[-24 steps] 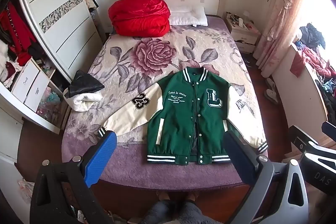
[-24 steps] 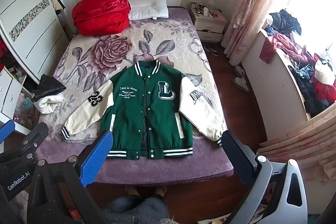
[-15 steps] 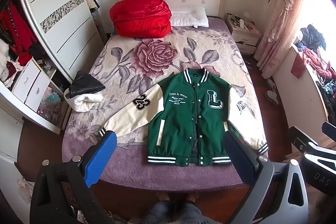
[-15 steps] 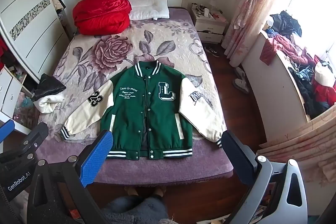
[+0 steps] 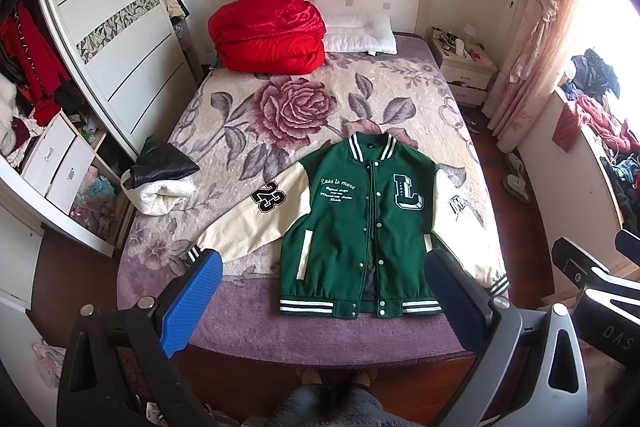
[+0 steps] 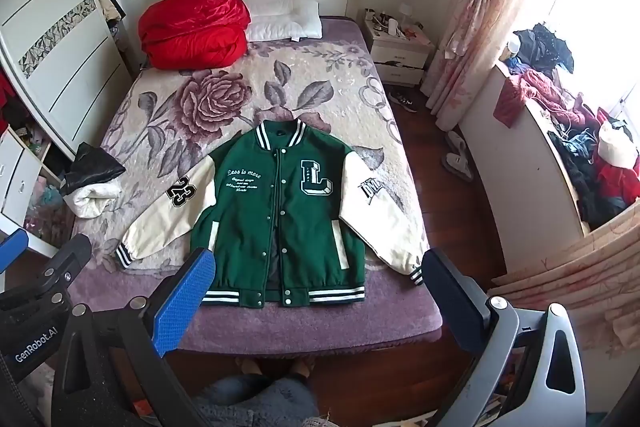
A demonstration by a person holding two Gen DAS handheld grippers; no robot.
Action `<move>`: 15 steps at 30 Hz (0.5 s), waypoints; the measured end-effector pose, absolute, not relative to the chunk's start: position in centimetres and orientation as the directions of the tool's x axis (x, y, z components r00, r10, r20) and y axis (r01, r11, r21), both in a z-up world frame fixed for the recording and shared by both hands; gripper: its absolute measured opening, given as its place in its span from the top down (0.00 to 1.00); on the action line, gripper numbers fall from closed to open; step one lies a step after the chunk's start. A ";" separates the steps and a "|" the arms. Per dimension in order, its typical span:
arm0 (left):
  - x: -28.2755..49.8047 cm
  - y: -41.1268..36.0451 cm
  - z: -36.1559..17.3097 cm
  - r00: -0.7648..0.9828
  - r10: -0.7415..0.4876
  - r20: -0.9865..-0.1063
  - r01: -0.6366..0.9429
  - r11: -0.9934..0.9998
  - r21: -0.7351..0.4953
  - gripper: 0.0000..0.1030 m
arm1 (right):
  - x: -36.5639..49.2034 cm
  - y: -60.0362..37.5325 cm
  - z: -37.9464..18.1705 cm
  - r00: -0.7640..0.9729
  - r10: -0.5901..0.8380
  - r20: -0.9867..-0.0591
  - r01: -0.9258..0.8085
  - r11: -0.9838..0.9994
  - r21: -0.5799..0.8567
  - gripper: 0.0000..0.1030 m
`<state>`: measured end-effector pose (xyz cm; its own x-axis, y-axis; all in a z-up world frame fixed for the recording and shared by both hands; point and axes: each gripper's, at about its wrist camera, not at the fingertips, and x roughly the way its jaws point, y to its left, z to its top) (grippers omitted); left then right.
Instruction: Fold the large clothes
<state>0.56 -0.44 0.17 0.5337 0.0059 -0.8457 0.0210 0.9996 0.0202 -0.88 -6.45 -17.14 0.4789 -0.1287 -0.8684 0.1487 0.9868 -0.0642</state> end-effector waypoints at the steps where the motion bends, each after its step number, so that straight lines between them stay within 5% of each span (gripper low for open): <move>1: 0.7 -0.6 0.5 0.534 0.006 -0.846 0.020 1.000 0.020 0.00 | -0.6 -6.4 -17.1 0.478 -0.130 -0.869 0.149 0.987 -0.065 0.00; 15: 0.9 -0.2 0.7 0.535 0.000 -0.845 0.021 1.000 0.013 0.00 | -0.5 -6.7 -16.7 0.479 -0.129 -0.868 0.147 0.987 -0.065 0.00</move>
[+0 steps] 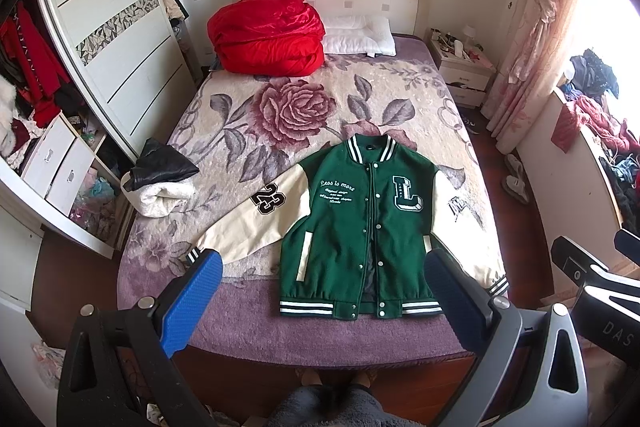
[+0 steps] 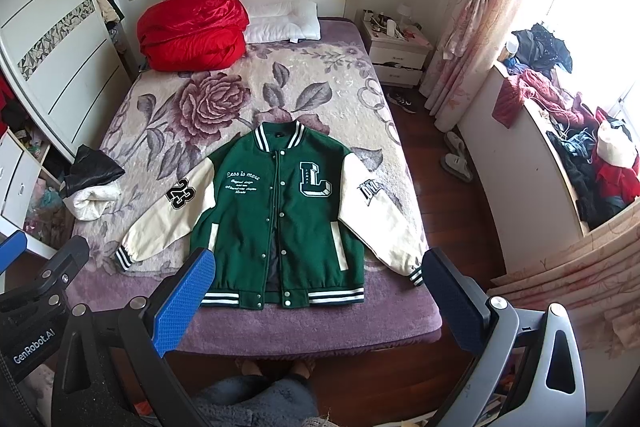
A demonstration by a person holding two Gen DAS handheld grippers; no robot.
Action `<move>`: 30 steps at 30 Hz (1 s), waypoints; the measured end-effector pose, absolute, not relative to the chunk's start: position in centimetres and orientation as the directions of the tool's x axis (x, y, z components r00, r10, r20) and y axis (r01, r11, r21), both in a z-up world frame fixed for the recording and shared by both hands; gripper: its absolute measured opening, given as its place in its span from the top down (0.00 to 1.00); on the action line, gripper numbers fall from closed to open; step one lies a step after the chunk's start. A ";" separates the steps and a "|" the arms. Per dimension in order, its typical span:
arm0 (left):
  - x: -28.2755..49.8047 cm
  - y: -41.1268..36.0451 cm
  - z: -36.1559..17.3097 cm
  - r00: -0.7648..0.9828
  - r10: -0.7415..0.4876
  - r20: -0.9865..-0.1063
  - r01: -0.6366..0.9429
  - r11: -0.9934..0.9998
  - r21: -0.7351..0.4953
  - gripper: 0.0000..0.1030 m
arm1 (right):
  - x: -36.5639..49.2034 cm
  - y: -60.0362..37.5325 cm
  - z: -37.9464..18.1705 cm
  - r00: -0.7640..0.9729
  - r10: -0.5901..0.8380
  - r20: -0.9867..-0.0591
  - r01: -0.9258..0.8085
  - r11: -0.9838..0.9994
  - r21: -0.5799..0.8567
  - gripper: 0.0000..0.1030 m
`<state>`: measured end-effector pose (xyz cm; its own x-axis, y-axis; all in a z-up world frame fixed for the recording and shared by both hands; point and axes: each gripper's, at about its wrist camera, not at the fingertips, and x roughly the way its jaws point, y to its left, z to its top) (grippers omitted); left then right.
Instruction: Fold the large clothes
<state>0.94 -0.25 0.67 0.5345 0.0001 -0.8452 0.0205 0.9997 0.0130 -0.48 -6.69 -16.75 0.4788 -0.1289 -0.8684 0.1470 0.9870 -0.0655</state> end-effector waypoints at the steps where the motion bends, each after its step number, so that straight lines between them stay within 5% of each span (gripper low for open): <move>1: 1.1 -0.3 0.8 0.535 0.001 -0.845 0.021 1.000 0.015 0.00 | -0.6 -6.7 -16.8 0.479 -0.129 -0.868 0.145 0.987 -0.067 0.00; 30: 2.2 -1.8 2.0 0.546 -0.001 -0.838 0.018 1.000 0.011 0.00 | -0.2 -6.8 -14.4 0.488 -0.130 -0.863 0.145 0.987 -0.066 0.00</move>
